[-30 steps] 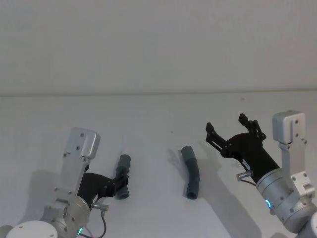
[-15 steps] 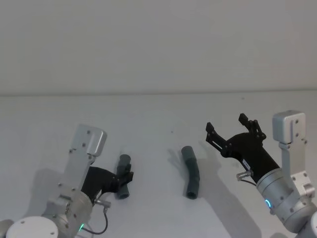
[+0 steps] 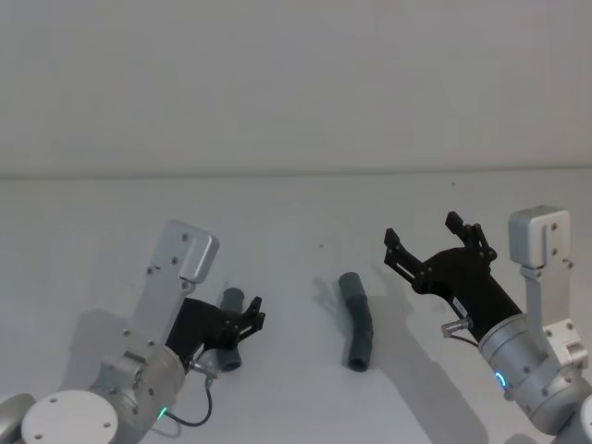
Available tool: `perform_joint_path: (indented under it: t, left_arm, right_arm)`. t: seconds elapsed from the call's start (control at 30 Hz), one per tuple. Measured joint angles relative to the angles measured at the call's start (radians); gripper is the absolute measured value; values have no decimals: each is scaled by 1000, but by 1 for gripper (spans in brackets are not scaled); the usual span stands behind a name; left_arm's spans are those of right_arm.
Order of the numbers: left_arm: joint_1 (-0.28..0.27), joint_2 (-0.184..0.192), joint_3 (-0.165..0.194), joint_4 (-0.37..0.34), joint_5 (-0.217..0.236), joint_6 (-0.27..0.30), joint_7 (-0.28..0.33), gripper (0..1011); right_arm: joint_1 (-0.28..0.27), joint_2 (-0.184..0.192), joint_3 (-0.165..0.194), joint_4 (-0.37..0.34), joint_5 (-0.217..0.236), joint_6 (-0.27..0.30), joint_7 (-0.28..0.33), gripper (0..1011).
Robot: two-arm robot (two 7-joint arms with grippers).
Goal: Use both hands to pick up one end of the pipe from the table, align the ends, and insert them.
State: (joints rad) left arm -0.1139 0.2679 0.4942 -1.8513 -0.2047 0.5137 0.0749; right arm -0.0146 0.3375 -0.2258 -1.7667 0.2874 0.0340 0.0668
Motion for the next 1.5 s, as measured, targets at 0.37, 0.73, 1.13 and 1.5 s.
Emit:
perform_joint_path:
  t: [0.37, 0.73, 1.13, 1.5]
  left_arm:
    - [5, -40, -11, 29, 0, -6, 17, 1002]
    - [9, -81, -18, 59, 2, -15, 36, 1002]
    - [5, -109, -25, 83, 0, 2, 39, 1002]
    - [-3, -112, -36, 98, -2, 35, 24, 1002]
  right_arm:
    - [0, 0, 0, 0, 0, 0, 0, 1004]
    - [0, 0, 0, 0, 0, 0, 0, 1004]
    - [0, 0, 0, 0, 0, 0, 0, 1004]
    - [0, 0, 0, 0, 0, 0, 0, 1004]
